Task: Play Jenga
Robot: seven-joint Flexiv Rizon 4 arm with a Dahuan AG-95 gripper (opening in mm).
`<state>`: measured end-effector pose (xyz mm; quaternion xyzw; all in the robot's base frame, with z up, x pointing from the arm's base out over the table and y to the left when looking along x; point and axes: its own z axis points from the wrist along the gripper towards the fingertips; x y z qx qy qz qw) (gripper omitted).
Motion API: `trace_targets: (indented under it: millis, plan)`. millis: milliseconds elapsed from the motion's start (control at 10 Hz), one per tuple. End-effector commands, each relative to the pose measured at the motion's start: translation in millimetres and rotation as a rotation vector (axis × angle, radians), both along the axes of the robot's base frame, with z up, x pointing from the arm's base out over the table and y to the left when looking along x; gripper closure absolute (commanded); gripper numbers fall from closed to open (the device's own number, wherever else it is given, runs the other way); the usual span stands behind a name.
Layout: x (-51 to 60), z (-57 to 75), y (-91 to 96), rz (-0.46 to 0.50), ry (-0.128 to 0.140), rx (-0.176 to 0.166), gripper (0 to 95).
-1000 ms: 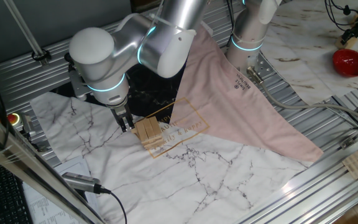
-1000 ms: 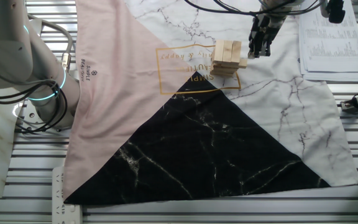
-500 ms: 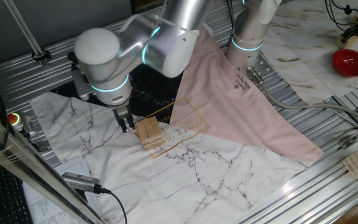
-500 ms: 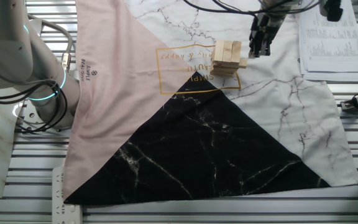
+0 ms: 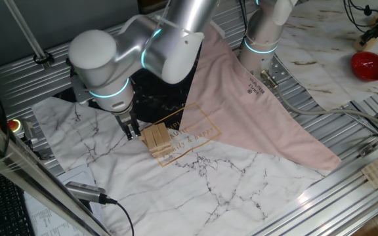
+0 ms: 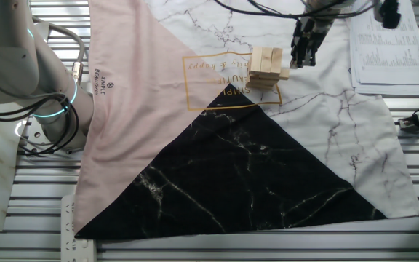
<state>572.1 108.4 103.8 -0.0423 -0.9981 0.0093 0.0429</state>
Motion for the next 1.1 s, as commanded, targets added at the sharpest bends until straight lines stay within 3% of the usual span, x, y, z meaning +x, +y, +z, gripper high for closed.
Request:
trace_targets:
  millis: [100,200,800,1100]
  plan:
    - [-2.1,1.1,-0.8,-0.025,0.019,0.006,95.0]
    - [-2.1,1.1,-0.8,-0.025,0.033,0.011,95.0]
    - [-2.1,1.1,-0.8,-0.008,0.047,0.02,95.0]
    - [-2.4,0.2,-1.2,-0.026,0.077,0.029,95.0]
